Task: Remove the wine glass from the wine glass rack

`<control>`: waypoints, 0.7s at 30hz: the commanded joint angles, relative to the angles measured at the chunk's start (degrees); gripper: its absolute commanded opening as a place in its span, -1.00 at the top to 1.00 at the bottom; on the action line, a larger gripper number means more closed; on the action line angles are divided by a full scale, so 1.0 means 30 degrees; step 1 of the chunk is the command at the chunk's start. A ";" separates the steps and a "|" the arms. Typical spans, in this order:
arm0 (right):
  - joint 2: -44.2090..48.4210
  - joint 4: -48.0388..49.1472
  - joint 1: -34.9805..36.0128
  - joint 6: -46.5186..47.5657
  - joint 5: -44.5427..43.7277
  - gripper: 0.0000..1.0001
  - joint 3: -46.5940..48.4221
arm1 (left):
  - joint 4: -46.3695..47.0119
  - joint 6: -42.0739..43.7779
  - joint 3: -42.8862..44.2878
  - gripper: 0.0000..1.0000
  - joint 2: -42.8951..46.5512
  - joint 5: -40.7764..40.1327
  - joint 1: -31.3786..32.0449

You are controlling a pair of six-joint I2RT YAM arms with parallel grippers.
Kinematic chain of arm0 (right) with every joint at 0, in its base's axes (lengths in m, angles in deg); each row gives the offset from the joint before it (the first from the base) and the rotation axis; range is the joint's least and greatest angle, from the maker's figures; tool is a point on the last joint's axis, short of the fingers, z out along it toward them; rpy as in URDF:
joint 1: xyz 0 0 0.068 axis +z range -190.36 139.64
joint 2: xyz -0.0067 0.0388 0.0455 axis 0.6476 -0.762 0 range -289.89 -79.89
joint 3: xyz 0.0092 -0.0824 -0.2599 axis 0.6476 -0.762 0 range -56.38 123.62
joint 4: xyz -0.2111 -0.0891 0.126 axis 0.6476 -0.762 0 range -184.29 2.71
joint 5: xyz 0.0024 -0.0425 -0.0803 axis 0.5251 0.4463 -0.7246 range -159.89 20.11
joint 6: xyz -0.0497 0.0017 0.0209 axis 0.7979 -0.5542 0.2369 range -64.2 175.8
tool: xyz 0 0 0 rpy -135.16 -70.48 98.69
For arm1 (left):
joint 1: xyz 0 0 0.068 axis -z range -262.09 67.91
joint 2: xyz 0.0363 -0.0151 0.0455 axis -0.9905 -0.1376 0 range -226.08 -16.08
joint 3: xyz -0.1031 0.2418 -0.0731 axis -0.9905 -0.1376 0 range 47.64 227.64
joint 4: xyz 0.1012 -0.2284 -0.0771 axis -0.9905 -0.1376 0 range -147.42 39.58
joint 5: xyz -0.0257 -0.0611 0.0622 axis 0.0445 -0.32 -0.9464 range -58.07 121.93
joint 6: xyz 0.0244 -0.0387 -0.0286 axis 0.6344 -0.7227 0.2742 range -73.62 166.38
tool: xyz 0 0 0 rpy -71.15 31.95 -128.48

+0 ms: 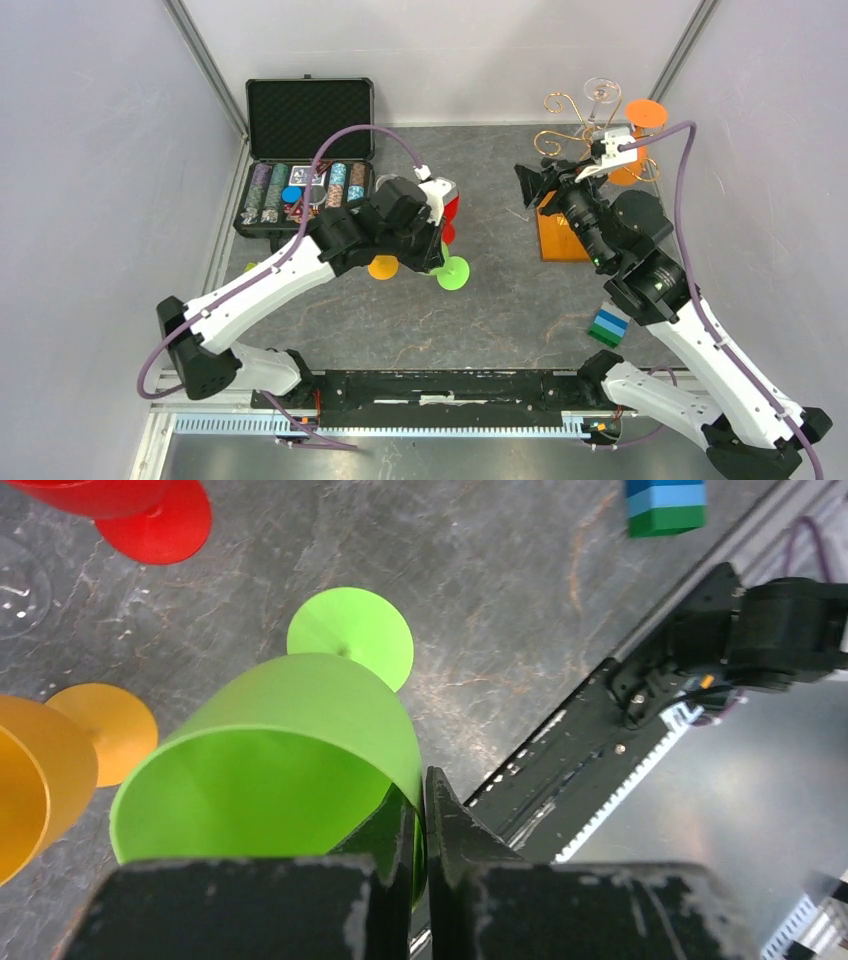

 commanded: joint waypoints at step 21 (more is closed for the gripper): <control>0.1060 -0.3056 0.0005 0.3571 -0.5529 -0.19 0.1762 | -0.3188 0.2372 0.4890 0.95 -0.8348 -0.7151 0.1896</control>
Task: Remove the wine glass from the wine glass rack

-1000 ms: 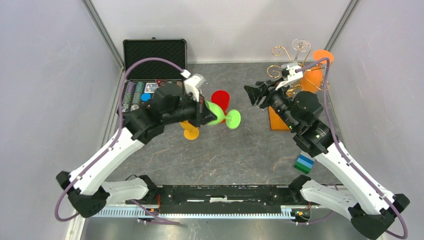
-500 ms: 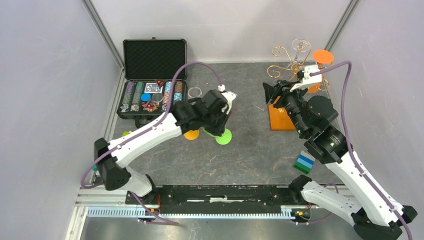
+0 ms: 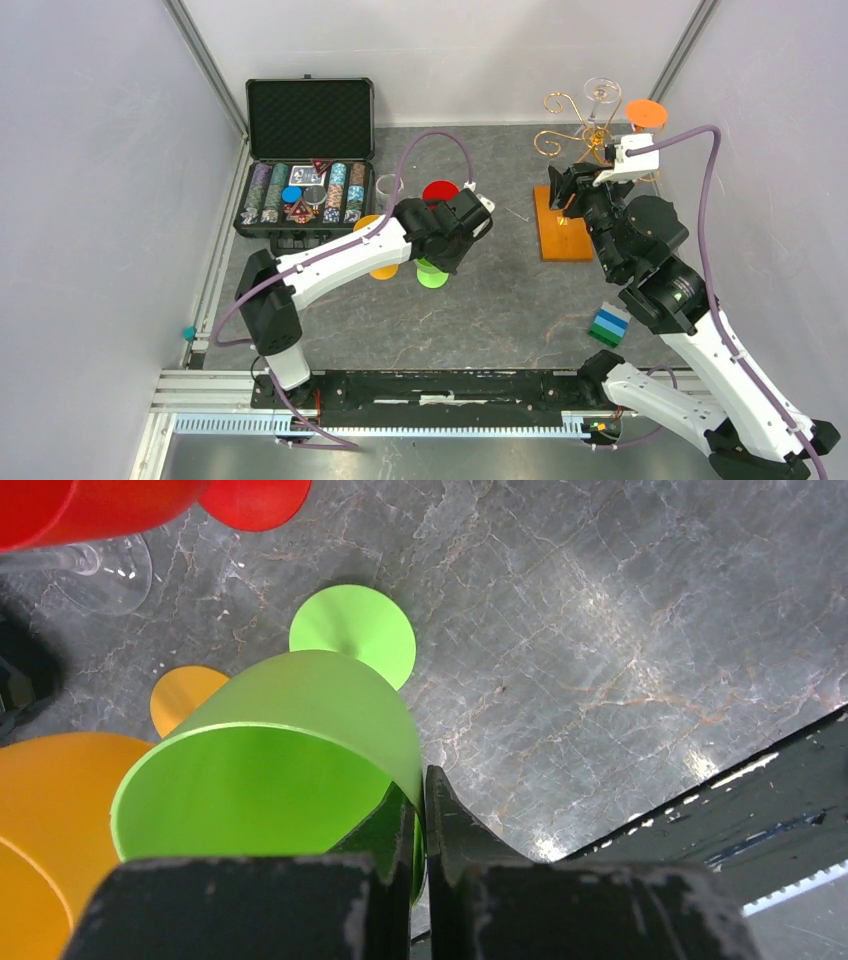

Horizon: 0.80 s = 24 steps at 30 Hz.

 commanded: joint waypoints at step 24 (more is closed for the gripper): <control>-0.7203 -0.5488 -0.0205 1.0418 -1.2474 -0.52 0.9701 | 0.1115 0.1301 0.1602 -0.54 0.3944 -0.1887 -0.0012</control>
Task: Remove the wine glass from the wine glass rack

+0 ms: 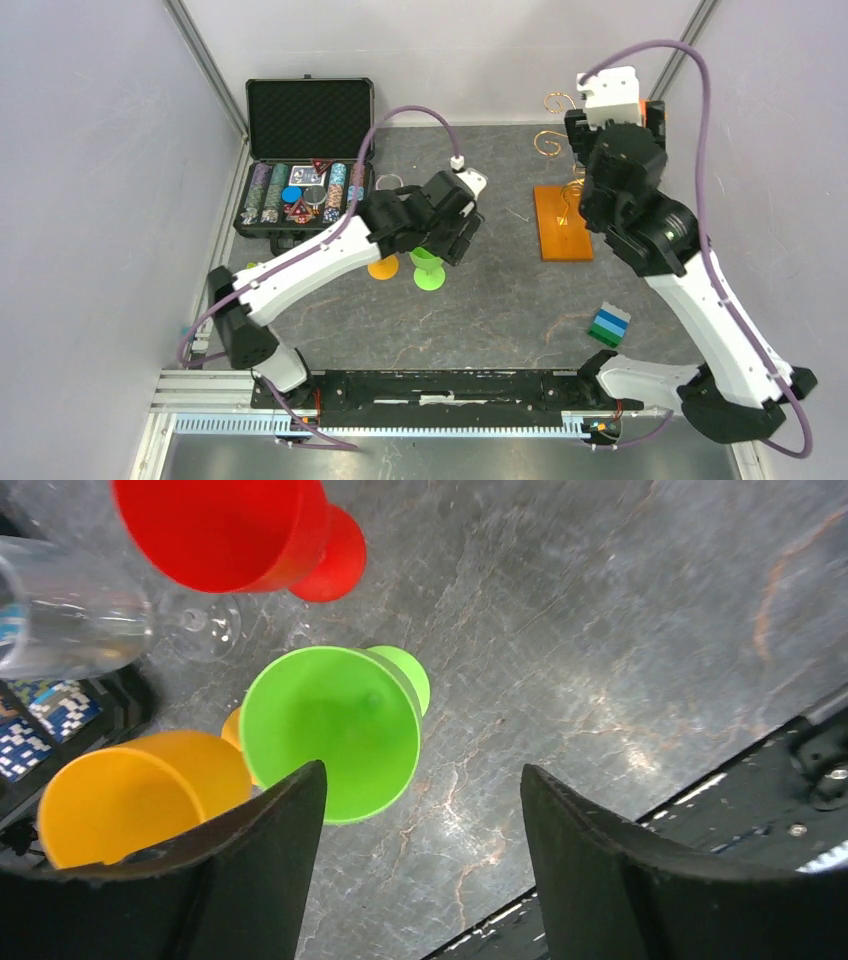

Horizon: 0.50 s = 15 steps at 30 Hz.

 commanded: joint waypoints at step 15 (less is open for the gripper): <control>-0.7621 -0.5779 -0.6237 0.4695 0.1114 -0.42 0.6653 | 0.5714 0.0814 -0.4932 -1.00 0.9344 -0.1671 -0.0261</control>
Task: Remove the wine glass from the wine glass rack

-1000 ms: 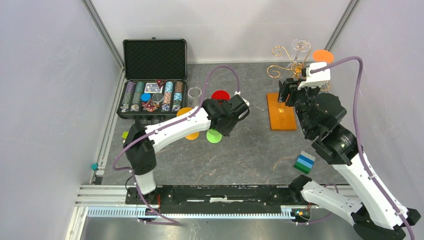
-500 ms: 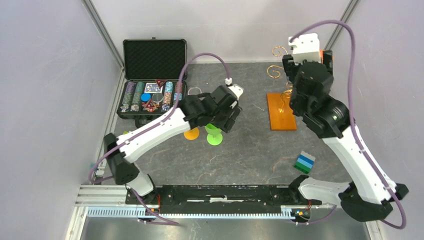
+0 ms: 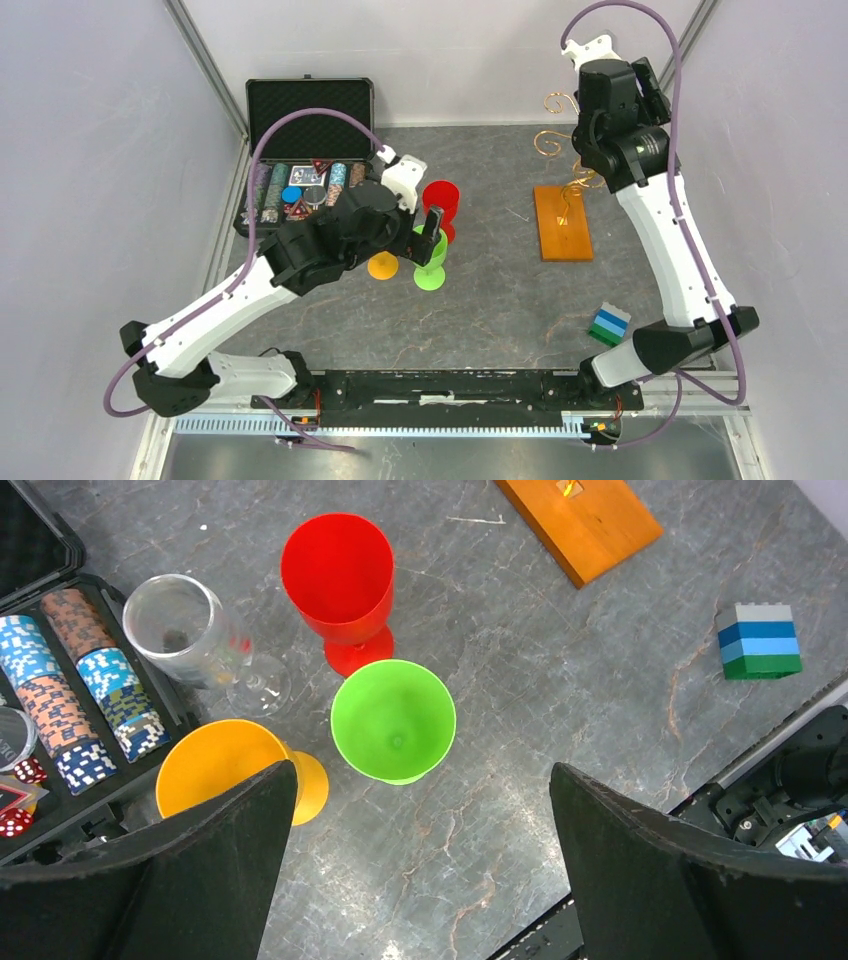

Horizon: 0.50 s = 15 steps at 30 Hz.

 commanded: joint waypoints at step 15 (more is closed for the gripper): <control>-0.1670 -0.0352 -0.2752 0.1850 0.3892 0.07 -0.0970 | 0.2513 0.1188 -0.1660 -1.00 0.1813 -0.0439 -0.0058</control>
